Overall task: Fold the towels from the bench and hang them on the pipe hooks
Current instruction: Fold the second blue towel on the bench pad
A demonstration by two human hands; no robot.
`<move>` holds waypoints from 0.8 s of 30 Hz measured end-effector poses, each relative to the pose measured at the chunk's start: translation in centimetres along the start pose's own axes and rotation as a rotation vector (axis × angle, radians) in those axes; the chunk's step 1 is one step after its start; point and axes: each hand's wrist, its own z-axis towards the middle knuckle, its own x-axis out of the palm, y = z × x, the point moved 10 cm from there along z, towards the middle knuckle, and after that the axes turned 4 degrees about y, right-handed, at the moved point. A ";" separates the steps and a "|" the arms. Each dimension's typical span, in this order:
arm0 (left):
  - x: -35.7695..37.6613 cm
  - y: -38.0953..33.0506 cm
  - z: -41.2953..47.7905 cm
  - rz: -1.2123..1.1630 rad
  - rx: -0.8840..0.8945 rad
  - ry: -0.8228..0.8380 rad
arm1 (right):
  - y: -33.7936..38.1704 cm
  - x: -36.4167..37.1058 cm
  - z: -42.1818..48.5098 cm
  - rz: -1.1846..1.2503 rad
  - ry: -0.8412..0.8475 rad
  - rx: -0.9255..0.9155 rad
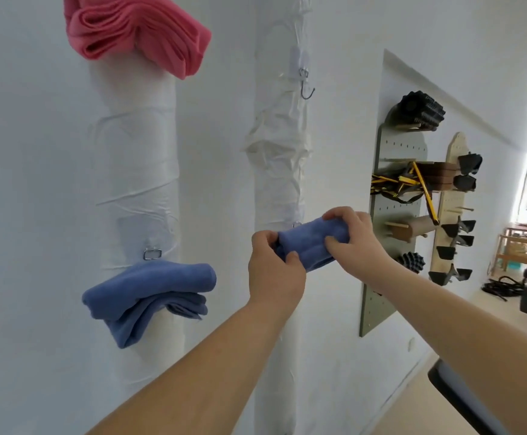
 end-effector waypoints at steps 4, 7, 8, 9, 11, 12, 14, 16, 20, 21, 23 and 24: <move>1.1 0.4 2.3 0.035 0.061 -0.073 | -1.5 1.1 3.2 -0.015 0.027 -0.026; 1.2 1.8 3.9 0.116 0.059 -0.102 | -2.6 2.2 4.5 -0.009 0.055 -0.049; 1.1 2.5 4.3 0.128 0.048 -0.107 | -2.9 2.5 5.0 -0.004 0.063 -0.052; 1.0 3.3 4.7 0.125 0.032 -0.112 | -3.1 2.8 5.3 -0.001 0.073 -0.049; 0.8 4.8 5.3 0.091 -0.012 -0.111 | -3.5 3.5 6.1 0.023 0.106 -0.029; 0.9 5.2 5.4 0.072 -0.028 -0.106 | -3.7 3.8 6.3 0.035 0.127 -0.015; 1.4 5.8 5.4 0.066 -0.029 -0.087 | -4.7 4.4 6.5 0.005 0.165 0.040; 2.0 5.5 5.6 0.148 0.013 -0.065 | -6.0 4.9 6.5 -0.042 0.199 0.111; 2.7 3.5 6.1 0.498 0.134 -0.024 | -7.4 5.3 7.6 -0.065 0.210 0.169; 3.0 2.5 5.8 0.592 0.211 -0.010 | -7.0 5.3 7.8 -0.162 0.211 0.139; 4.4 1.3 5.2 0.699 0.384 0.055 | -5.4 5.3 8.1 -0.316 0.186 0.004; 5.0 1.3 5.0 0.729 0.423 0.089 | -4.5 5.3 8.1 -0.353 0.180 -0.074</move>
